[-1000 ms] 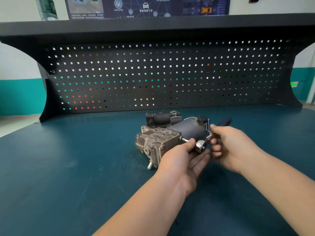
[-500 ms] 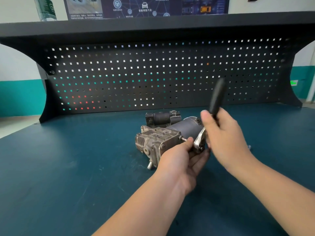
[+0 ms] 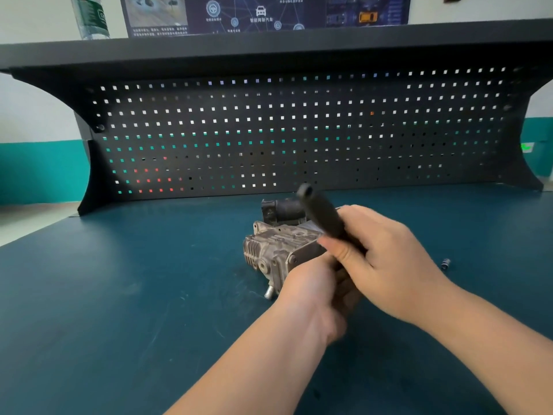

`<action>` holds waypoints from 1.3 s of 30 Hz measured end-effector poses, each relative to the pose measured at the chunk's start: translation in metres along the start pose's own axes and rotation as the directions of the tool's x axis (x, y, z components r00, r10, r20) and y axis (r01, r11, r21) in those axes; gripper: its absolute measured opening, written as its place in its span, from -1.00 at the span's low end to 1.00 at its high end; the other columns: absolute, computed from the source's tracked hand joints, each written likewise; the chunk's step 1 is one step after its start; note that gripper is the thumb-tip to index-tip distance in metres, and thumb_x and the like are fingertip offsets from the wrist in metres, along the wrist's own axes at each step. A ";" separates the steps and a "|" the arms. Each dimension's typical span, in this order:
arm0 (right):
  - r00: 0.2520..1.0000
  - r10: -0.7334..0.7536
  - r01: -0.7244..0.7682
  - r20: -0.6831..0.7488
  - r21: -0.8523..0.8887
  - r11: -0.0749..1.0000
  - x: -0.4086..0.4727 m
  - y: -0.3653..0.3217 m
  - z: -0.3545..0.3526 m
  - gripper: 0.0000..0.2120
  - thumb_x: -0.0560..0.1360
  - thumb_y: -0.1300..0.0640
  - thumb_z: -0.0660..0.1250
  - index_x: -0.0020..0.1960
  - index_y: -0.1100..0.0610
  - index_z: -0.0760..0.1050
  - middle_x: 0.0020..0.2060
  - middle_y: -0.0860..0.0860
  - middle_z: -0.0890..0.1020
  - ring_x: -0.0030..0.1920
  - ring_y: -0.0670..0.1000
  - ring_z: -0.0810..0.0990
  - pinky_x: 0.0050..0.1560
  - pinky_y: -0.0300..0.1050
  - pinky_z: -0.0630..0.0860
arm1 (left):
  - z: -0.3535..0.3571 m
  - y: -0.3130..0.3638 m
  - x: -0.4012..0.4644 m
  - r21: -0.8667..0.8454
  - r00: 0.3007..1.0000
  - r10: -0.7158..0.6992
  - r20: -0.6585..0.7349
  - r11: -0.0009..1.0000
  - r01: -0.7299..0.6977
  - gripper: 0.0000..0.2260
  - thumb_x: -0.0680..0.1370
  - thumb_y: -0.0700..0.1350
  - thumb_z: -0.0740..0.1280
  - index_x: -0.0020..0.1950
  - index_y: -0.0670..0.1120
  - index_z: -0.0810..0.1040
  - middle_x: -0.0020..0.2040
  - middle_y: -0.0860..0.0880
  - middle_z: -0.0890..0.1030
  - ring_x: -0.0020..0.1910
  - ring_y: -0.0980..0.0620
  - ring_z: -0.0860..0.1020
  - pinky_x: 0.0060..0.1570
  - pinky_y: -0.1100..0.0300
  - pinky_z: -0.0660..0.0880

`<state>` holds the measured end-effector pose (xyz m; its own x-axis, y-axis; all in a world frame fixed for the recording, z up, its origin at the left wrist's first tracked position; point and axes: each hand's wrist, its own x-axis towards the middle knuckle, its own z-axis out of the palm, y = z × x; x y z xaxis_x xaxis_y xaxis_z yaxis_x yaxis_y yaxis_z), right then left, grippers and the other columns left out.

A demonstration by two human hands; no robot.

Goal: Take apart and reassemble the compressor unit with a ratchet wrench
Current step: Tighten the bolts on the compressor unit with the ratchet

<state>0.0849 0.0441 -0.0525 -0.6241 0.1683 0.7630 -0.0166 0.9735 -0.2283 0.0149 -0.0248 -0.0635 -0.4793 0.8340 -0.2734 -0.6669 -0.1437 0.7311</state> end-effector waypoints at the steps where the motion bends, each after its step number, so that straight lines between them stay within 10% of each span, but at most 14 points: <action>1: 0.999 0.041 -0.040 -0.027 0.054 0.998 0.000 0.000 0.001 -0.86 0.50 -0.13 0.16 -0.19 -0.12 0.30 -0.35 -0.15 0.45 -0.28 -0.09 0.43 -0.27 -0.08 0.44 | 0.000 0.000 0.000 -0.002 1.000 0.003 0.000 1.000 -0.003 -0.89 0.53 -0.17 0.33 -0.16 -0.17 0.61 -0.32 -0.08 0.67 -0.38 0.05 0.64 -0.35 0.22 0.61; 5: 0.828 0.540 -0.455 -0.153 0.381 0.805 0.008 0.011 0.002 -0.75 0.57 -0.04 0.20 -0.28 -0.03 0.37 -0.52 -0.09 0.44 -0.51 -0.13 0.38 -0.41 -0.24 0.33 | 0.001 -0.001 0.000 -0.030 0.999 0.010 -0.050 0.999 -0.012 -0.88 0.53 -0.20 0.34 -0.11 -0.25 0.57 -0.38 -0.13 0.63 -0.52 0.04 0.60 -0.46 0.25 0.58; 9: 0.338 0.856 -0.670 0.392 0.739 -0.074 0.008 0.030 0.003 -0.68 0.62 0.07 0.15 -0.30 0.12 0.31 -0.49 -0.01 0.29 -0.71 -0.13 0.18 -0.65 -0.35 0.14 | 0.001 -0.002 0.001 -0.037 0.997 0.013 -0.076 0.999 -0.015 -0.90 0.52 -0.19 0.35 -0.12 -0.23 0.54 -0.35 -0.12 0.61 -0.56 0.08 0.57 -0.52 0.32 0.54; 11: 0.281 0.833 -0.635 0.476 0.743 -0.210 0.006 0.033 0.006 -0.67 0.62 0.09 0.14 -0.30 0.12 0.30 -0.51 -0.03 0.28 -0.73 -0.15 0.15 -0.67 -0.41 0.11 | 0.001 -0.002 0.001 -0.042 0.997 0.005 -0.077 0.999 -0.008 -0.89 0.52 -0.18 0.36 -0.13 -0.23 0.54 -0.39 -0.11 0.61 -0.56 0.08 0.57 -0.52 0.33 0.53; 13: 0.393 0.865 -0.579 0.312 0.815 -0.031 0.008 0.031 0.010 -0.68 0.62 0.08 0.17 -0.30 0.11 0.31 -0.59 -0.05 0.30 -0.71 -0.15 0.19 -0.64 -0.35 0.15 | 0.001 -0.003 0.000 -0.049 0.997 -0.003 -0.071 0.999 -0.001 -0.88 0.52 -0.18 0.36 -0.15 -0.23 0.54 -0.43 -0.10 0.61 -0.56 0.07 0.57 -0.51 0.32 0.54; 17: 0.862 0.465 -0.362 -0.201 0.397 0.843 0.006 0.014 0.004 -0.77 0.56 -0.04 0.24 -0.27 -0.06 0.40 -0.52 -0.14 0.48 -0.47 -0.15 0.41 -0.37 -0.29 0.35 | 0.002 -0.003 -0.002 -0.062 0.999 -0.024 -0.035 0.998 0.021 -0.86 0.49 -0.14 0.39 -0.17 -0.22 0.57 -0.38 -0.10 0.64 -0.52 0.06 0.60 -0.49 0.30 0.55; 20: 0.972 0.182 -0.155 -0.152 0.174 0.972 0.000 0.005 0.004 -0.84 0.52 -0.08 0.20 -0.22 -0.13 0.33 -0.39 -0.23 0.52 -0.35 -0.15 0.46 -0.35 -0.32 0.35 | 0.001 -0.002 -0.002 -0.056 0.999 -0.029 -0.028 0.998 0.028 -0.87 0.51 -0.14 0.37 -0.14 -0.20 0.59 -0.39 -0.08 0.64 -0.50 0.07 0.61 -0.51 0.29 0.53; 23: 0.901 0.361 -0.318 -0.240 0.201 0.926 0.003 0.007 0.007 -0.74 0.56 -0.07 0.21 -0.27 -0.03 0.33 -0.47 -0.16 0.50 -0.41 -0.16 0.45 -0.40 -0.34 0.33 | 0.001 -0.003 -0.001 -0.039 0.998 -0.009 -0.056 0.999 0.007 -0.88 0.52 -0.15 0.36 -0.13 -0.20 0.57 -0.43 -0.08 0.62 -0.53 0.07 0.60 -0.52 0.29 0.53; 25: 0.732 0.656 -0.564 -0.185 0.378 0.735 0.009 0.015 0.006 -0.70 0.57 -0.03 0.21 -0.30 0.06 0.36 -0.54 -0.07 0.41 -0.54 -0.12 0.39 -0.49 -0.31 0.28 | 0.002 -0.004 0.000 -0.039 0.998 0.004 -0.069 0.999 -0.007 -0.87 0.52 -0.16 0.37 -0.10 -0.23 0.56 -0.41 -0.11 0.62 -0.53 0.06 0.59 -0.51 0.30 0.54; 29: 0.263 0.850 -0.684 0.456 0.710 -0.168 0.006 0.032 0.007 -0.67 0.62 0.07 0.13 -0.31 0.12 0.31 -0.56 -0.03 0.30 -0.72 -0.13 0.17 -0.65 -0.37 0.13 | 0.001 -0.006 0.002 -0.043 0.997 0.016 -0.082 0.999 -0.019 -0.86 0.51 -0.16 0.37 -0.16 -0.23 0.55 -0.45 -0.10 0.61 -0.54 0.07 0.58 -0.52 0.32 0.53; 31: 0.220 0.829 -0.661 0.514 0.704 -0.260 0.003 0.033 0.011 -0.66 0.61 0.08 0.12 -0.33 0.12 0.29 -0.62 -0.05 0.28 -0.72 -0.13 0.16 -0.66 -0.38 0.13 | 0.001 -0.006 0.002 -0.046 0.996 0.013 -0.093 0.999 -0.017 -0.86 0.51 -0.16 0.38 -0.16 -0.24 0.55 -0.44 -0.11 0.61 -0.54 0.06 0.58 -0.51 0.32 0.53; 35: 0.618 0.786 -0.578 -0.007 0.674 0.460 0.009 0.020 0.006 -0.72 0.58 -0.01 0.22 -0.28 0.06 0.36 -0.56 -0.07 0.37 -0.56 -0.10 0.31 -0.50 -0.20 0.25 | 0.001 -0.005 0.002 -0.043 0.998 0.011 -0.070 0.999 -0.014 -0.86 0.50 -0.14 0.39 -0.11 -0.23 0.57 -0.34 -0.12 0.63 -0.51 0.05 0.59 -0.47 0.30 0.56; 37: 0.901 0.401 -0.335 -0.169 0.319 0.887 0.007 0.010 -0.001 -0.78 0.54 -0.07 0.23 -0.22 0.01 0.36 -0.48 -0.15 0.48 -0.43 -0.15 0.39 -0.39 -0.24 0.32 | 0.001 -0.005 0.002 -0.027 0.999 0.011 -0.037 1.000 -0.012 -0.85 0.49 -0.10 0.39 -0.13 -0.19 0.59 -0.34 -0.08 0.65 -0.47 0.08 0.61 -0.44 0.30 0.57; 39: 0.995 0.070 -0.066 -0.070 0.058 0.996 0.002 0.002 0.000 -0.84 0.50 -0.11 0.20 -0.19 -0.12 0.27 -0.41 -0.21 0.43 -0.31 -0.15 0.36 -0.29 -0.18 0.37 | 0.000 -0.005 0.002 0.001 1.000 0.011 0.017 1.000 -0.011 -0.85 0.51 -0.05 0.35 -0.08 -0.12 0.63 -0.23 -0.03 0.69 -0.27 0.09 0.66 -0.19 0.22 0.62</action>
<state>0.0839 0.0463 -0.0515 -0.5676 0.2460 0.7857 -0.0212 0.9496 -0.3127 0.0169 -0.0222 -0.0679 -0.4768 0.8414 -0.2544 -0.6613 -0.1526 0.7345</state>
